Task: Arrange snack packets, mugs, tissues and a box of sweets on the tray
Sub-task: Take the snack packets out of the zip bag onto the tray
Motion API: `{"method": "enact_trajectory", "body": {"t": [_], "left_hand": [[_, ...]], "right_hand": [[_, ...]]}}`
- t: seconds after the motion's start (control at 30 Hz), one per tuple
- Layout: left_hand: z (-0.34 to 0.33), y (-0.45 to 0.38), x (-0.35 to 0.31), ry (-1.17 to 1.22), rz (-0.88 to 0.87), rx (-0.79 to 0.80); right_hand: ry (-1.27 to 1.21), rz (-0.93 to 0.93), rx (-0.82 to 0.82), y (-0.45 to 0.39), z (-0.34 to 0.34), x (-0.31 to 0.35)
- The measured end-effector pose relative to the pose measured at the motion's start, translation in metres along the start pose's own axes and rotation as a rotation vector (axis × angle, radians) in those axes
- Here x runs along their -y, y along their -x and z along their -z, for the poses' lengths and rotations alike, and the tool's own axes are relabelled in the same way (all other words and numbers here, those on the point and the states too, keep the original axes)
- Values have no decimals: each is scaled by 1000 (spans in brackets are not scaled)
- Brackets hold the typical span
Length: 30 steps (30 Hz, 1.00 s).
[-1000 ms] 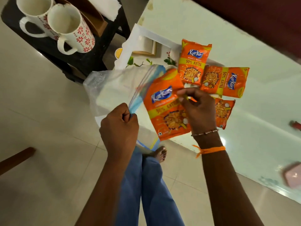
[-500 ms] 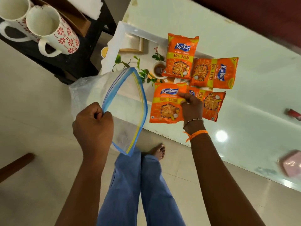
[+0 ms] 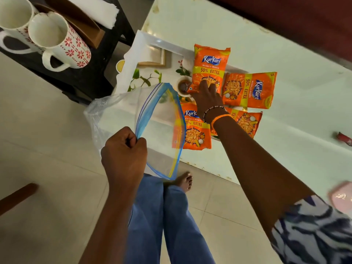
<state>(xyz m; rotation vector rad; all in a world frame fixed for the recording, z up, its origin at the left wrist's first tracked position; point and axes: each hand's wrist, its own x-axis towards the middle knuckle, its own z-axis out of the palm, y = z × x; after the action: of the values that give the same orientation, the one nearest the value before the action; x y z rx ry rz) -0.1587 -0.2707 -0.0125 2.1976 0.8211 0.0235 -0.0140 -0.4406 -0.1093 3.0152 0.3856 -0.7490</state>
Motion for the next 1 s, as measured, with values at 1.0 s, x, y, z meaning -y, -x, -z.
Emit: {"method": "enact_trajectory", "body": {"t": [1.0], "left_hand": [[19,-36,-22,797,264,414]], "right_hand": [[-1765,-172,-103,123,-24,71]]}}
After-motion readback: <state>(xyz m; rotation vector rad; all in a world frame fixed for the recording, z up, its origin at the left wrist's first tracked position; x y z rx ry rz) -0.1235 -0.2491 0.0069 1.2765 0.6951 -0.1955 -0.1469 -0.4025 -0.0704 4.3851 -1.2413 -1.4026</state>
